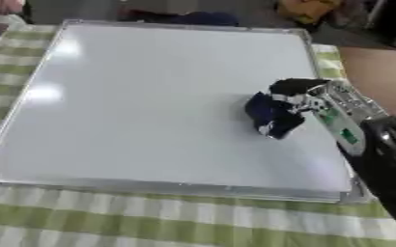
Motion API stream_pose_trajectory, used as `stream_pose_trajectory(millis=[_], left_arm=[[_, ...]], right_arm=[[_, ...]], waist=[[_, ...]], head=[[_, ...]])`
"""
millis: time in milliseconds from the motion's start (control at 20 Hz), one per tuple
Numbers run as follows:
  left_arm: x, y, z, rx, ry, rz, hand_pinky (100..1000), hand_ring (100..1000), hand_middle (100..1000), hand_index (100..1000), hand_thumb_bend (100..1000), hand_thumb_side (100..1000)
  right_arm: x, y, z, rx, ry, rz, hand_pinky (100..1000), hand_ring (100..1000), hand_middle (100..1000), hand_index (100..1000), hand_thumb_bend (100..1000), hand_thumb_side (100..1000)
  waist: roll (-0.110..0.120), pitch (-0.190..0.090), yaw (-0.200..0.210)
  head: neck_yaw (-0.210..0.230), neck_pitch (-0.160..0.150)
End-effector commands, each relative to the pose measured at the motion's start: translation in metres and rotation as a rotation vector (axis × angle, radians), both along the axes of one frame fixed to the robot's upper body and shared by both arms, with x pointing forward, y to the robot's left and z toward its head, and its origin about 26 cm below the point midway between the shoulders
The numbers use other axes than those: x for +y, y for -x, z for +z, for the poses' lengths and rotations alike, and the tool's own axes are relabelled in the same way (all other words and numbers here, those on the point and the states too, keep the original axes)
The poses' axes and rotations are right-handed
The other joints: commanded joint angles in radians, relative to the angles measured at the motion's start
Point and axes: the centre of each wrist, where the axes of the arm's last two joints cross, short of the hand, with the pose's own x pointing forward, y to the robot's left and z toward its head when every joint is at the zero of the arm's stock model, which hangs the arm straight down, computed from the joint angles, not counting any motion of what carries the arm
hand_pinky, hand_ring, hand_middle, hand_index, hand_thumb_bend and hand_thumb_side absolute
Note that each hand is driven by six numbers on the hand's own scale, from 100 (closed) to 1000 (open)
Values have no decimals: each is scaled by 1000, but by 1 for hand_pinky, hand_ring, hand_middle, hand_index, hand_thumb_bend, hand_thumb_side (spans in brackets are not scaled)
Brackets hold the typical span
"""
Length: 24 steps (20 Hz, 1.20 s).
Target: Wipe the whiteboard clean with a brush.
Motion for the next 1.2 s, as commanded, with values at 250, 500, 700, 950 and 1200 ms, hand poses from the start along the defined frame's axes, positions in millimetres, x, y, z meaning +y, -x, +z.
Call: stream_pose_trajectory(millis=[250,500,700,950,1200], left_arm=[[0,2,9,-32,-16,-10,635,782,776,687,169,1000],[0,2,9,-32,-16,-10,635,782,776,687,169,1000],[0,2,9,-30,-16,-10,635,782,776,687,169,1000],[0,2,9,-31,-17,-10,635,782,776,687,169,1000],[0,2,9,-31,-19,-10,635,783,776,687,168,1000]], right_arm=[[-20,-3,-28,85,45,-81,589,720,407,665,100,486],[-19,-2,-29,105,36,-62,585,714,398,658,100,487],[-14,1,-28,126,51,-27,584,713,397,656,100,486],[-10,3,-26,157,42,5,581,716,500,665,100,508],[-8,7,-23,176,37,34,597,730,539,675,100,664]], waist=[[8,-4,-3],[8,-6,-5],[7,-8,-5],[7,-12,-6],[6,-15,-8]], head=[[5,-16],[9,-17],[9,-16],[9,-16],[12,-16]])
